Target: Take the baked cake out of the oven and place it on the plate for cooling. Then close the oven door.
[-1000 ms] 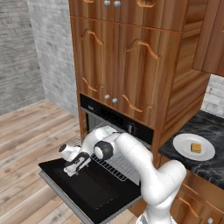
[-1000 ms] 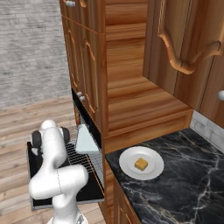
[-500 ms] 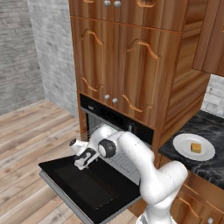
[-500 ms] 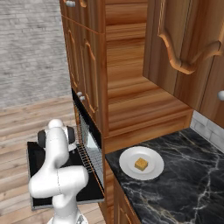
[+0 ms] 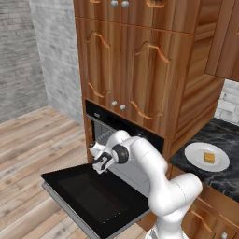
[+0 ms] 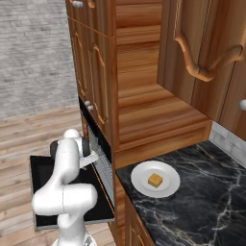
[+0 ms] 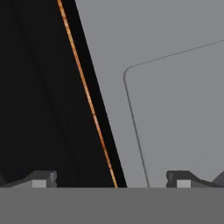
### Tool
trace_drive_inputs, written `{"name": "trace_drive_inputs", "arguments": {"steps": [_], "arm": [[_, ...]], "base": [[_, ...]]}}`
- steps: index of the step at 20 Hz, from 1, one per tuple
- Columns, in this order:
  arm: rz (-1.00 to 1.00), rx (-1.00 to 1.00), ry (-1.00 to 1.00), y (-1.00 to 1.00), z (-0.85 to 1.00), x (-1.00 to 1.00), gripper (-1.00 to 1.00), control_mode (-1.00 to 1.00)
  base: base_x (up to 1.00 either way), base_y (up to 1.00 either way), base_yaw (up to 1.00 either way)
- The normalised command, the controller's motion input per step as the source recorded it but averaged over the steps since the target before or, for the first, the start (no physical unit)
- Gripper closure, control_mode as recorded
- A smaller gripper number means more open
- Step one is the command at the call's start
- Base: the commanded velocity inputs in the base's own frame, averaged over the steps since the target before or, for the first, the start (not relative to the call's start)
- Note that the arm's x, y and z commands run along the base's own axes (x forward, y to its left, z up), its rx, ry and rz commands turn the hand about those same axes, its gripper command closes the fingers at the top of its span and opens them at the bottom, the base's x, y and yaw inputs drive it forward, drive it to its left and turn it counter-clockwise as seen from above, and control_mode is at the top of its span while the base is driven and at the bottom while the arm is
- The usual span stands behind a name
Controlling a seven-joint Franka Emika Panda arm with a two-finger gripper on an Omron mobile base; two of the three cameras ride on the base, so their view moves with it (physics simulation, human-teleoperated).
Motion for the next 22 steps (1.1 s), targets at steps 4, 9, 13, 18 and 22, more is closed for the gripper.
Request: {"name": "trace_drive_inputs", "arguments": {"steps": [4, 9, 13, 18, 22], "arm": [[0.03, 0.01, -0.07, -0.14, 0.57, -0.2, -1.0, -1.0], [0.08, 0.0, -0.07, 0.54, 0.77, -0.77, -1.0, -1.0], [0.08, 0.0, -0.09, 0.76, 0.76, -0.88, -1.0, -1.0], [0.08, 0.0, -0.12, 0.85, 0.77, -0.95, -1.0, -1.0], [0.07, 0.0, -0.14, 0.72, 0.75, -0.94, -1.0, -1.0]], "base": [[0.0, 0.0, 0.0], [0.0, 0.0, 0.0], [0.0, 0.0, 0.0], [0.0, 0.0, 0.0], [0.0, 0.0, 0.0]]}}
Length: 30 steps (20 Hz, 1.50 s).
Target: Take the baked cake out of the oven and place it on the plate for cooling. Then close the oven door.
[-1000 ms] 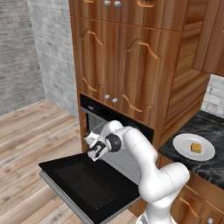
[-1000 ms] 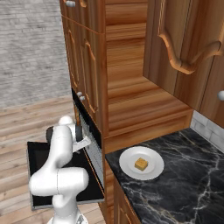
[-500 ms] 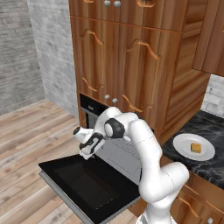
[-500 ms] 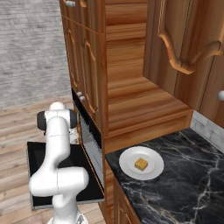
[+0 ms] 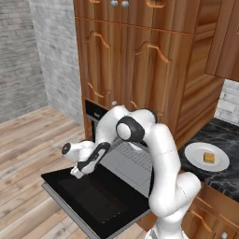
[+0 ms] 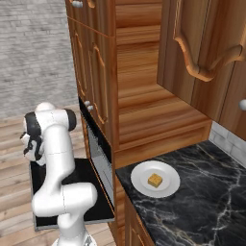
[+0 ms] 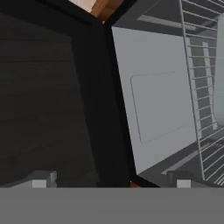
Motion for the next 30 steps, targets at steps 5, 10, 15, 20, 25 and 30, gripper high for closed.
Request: {"name": "trace_drive_inputs", "arguments": {"steps": [5, 10, 15, 20, 25, 30], "arm": [[0.05, 0.0, -0.16, 0.61, 0.69, -0.92, -1.0, -1.0], [0.01, -0.03, -0.16, 0.55, 0.45, -0.72, -1.0, -1.0], [0.0, -0.08, -0.14, 0.57, 0.09, -0.61, -1.0, -1.0], [0.0, -0.12, -0.13, 0.61, 0.0, -0.64, -1.0, -1.0], [-0.02, -0.17, -0.11, 0.59, -0.02, -0.43, -1.0, -1.0], [-0.06, -0.23, -0.07, 0.54, -0.22, -0.08, -1.0, -1.0]], "base": [[0.0, 0.0, 0.0], [0.0, 0.0, 0.0], [0.0, 0.0, 0.0], [0.0, 0.0, 0.0], [0.0, 0.0, 0.0], [0.0, 0.0, 0.0]]}}
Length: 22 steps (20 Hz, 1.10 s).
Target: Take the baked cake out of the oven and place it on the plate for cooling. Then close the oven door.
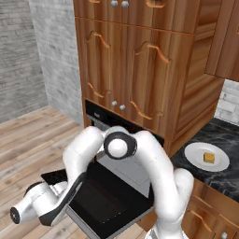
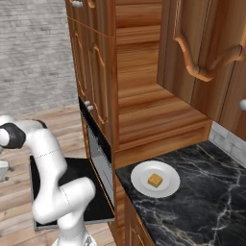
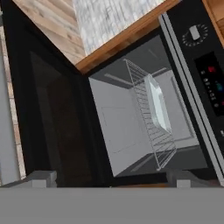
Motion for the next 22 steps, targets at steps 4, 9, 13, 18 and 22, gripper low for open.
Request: {"name": "trace_drive_inputs", "arguments": {"steps": [4, 9, 13, 18, 22], "arm": [[-0.09, -0.29, -0.08, 0.4, -0.46, 0.0, -1.0, -1.0], [-0.11, -0.3, -0.07, 0.19, -0.58, 0.0, -1.0, -1.0], [-0.12, -0.26, -0.07, 0.05, -0.45, -0.04, -1.0, -1.0], [-0.13, -0.23, -0.09, 0.0, -0.34, -0.03, -1.0, -1.0], [-0.13, -0.23, -0.1, 0.0, -0.41, 0.0, -1.0, -1.0]], "base": [[0.0, 0.0, 0.0], [0.0, 0.0, 0.0], [0.0, 0.0, 0.0], [0.0, 0.0, 0.0], [0.0, 0.0, 0.0]]}}
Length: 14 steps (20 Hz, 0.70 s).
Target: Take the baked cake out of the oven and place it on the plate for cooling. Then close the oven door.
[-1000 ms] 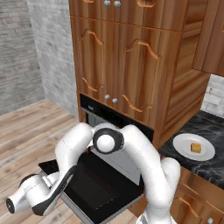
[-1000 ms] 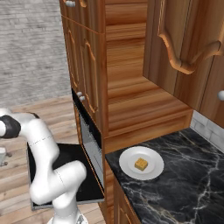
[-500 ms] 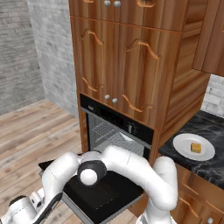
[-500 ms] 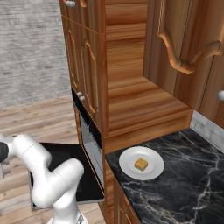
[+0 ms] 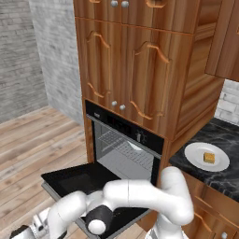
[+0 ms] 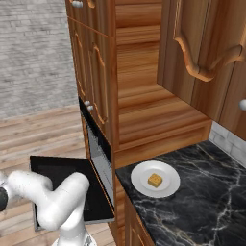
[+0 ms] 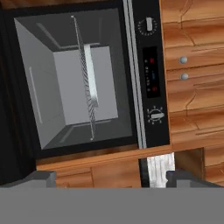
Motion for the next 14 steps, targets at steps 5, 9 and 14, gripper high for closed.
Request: {"name": "trace_drive_inputs", "arguments": {"steps": [5, 9, 14], "arm": [[-0.13, -0.19, -0.1, 0.0, -0.52, 0.0, -1.0, -1.0], [-0.12, -0.14, -0.08, 0.0, -0.49, 0.0, -1.0, -1.0], [-0.11, -0.11, -0.06, 0.0, -0.37, 0.0, -1.0, -1.0]], "base": [[0.0, 0.0, 0.0], [0.0, 0.0, 0.0], [0.0, 0.0, 0.0]]}}
